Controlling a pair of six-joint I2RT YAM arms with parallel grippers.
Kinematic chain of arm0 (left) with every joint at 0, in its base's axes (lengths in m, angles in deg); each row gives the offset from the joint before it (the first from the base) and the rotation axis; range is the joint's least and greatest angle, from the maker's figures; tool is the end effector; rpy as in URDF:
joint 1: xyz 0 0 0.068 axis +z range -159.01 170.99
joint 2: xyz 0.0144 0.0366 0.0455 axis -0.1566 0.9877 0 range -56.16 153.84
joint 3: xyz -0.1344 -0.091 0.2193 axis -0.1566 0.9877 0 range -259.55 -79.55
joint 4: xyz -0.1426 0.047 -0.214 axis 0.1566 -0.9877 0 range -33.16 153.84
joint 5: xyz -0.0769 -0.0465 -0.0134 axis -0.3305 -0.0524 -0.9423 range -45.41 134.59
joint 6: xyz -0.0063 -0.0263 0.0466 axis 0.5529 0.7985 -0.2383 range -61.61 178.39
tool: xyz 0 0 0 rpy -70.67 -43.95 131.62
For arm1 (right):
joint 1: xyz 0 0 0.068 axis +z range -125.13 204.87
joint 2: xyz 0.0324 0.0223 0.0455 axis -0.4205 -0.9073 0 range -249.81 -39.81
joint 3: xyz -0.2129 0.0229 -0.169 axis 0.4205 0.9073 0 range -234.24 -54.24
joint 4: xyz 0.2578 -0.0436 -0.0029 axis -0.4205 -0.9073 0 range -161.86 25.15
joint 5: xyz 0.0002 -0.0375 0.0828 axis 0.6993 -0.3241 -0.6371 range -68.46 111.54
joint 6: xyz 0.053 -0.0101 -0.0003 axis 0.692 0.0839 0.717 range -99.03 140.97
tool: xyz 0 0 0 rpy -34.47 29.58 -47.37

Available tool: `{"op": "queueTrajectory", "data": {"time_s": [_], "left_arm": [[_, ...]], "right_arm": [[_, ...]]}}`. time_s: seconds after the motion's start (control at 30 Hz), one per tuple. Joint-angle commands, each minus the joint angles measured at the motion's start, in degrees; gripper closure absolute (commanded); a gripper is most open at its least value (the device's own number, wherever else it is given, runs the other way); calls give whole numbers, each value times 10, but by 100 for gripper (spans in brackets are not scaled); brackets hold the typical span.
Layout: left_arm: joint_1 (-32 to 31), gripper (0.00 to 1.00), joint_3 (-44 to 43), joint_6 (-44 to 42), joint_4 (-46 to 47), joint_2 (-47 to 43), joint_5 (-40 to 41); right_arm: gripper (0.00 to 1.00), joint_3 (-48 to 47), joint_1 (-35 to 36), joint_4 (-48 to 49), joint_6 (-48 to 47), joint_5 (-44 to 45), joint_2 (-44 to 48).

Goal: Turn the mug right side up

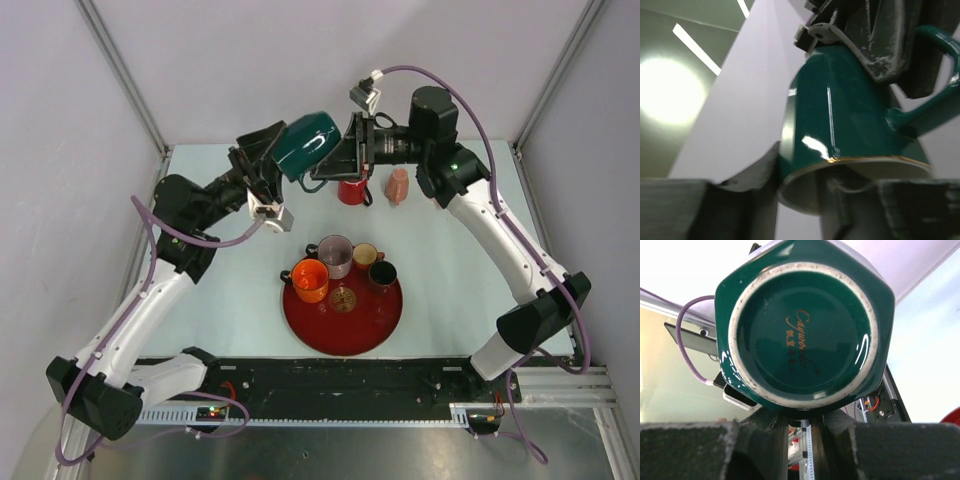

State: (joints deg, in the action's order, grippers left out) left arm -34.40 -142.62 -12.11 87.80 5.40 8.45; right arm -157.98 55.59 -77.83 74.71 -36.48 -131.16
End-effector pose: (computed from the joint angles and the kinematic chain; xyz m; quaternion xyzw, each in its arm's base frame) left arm 0.1990 -0.1178 0.4563 0.5525 0.1452 0.1554 0.8059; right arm 0.2815 0.2025 0.4876 -0.2103 0.6771 0.6687 0.2239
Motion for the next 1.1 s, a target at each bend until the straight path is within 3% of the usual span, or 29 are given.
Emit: {"op": "queueTrajectory", "data": {"time_s": [0.0,0.07,0.27,0.37,0.43,0.57,0.67,0.8,0.97,1.07], "left_arm": [[-5,82,-15,-27,17,1,7],[-5,95,-5,-25,16,-4,10],[-5,100,19,21,-35,-31,74],[-5,100,-12,65,-159,-38,124],[-5,100,-55,112,-286,-30,162],[-5,100,-153,228,-510,4,206],[-5,100,-230,325,-667,53,208],[-5,100,-308,456,-819,112,177],[-17,100,-327,540,-876,135,164],[-28,100,-339,553,-885,138,168]], "right_arm": [[100,-34,9,35,-9,-46,-1],[98,-23,3,32,-13,-45,-1],[41,0,-37,-61,-110,-2,26],[15,-13,-53,-136,-209,23,41],[6,-23,-60,-193,-298,58,55],[4,-18,-30,-280,-513,171,96],[5,7,41,-325,-709,276,115],[3,44,137,-343,-890,359,127],[8,28,189,-349,-944,384,96],[22,-8,199,-373,-950,399,62]]}}
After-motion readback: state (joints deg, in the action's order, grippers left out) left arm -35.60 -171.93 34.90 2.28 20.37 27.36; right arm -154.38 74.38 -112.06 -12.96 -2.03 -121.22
